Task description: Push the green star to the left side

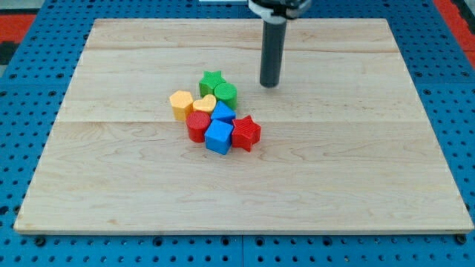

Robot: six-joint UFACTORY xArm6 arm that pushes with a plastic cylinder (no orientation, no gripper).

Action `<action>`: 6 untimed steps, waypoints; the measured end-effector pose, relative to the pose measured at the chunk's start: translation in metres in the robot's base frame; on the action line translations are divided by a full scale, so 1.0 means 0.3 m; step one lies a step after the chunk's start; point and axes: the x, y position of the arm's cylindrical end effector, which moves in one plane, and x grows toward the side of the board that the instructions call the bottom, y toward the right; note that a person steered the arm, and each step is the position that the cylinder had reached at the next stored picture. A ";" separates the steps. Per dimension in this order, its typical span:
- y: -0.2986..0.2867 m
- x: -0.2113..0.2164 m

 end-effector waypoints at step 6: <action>-0.198 -0.163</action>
